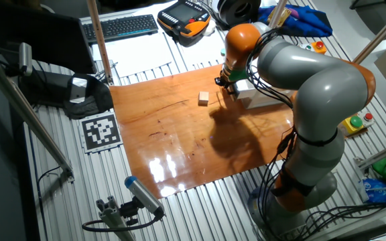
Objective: Put things in the drawer
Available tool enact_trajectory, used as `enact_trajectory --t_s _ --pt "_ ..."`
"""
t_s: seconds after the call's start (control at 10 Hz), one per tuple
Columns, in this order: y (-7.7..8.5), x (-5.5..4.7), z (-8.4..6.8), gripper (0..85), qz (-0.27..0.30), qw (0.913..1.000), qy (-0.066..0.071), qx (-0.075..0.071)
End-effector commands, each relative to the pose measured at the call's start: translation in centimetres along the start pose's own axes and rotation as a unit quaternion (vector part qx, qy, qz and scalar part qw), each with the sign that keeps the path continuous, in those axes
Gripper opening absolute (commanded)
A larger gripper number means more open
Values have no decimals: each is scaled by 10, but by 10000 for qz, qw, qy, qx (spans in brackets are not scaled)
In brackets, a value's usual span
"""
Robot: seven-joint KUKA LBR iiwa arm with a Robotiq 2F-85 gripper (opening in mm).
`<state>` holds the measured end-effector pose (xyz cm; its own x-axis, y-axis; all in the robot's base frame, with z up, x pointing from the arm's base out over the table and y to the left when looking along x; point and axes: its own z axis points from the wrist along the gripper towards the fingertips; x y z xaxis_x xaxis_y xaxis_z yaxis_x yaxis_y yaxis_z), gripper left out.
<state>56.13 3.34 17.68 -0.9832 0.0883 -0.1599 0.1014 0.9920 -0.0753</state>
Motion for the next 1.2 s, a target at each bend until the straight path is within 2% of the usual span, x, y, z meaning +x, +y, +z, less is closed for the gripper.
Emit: enact_trajectory --t_s 0.0,1.1 --pt "2 1 0 0 -1 10000 8 -6" --pt "16 5 2 0 -23 10000 -24 -63"
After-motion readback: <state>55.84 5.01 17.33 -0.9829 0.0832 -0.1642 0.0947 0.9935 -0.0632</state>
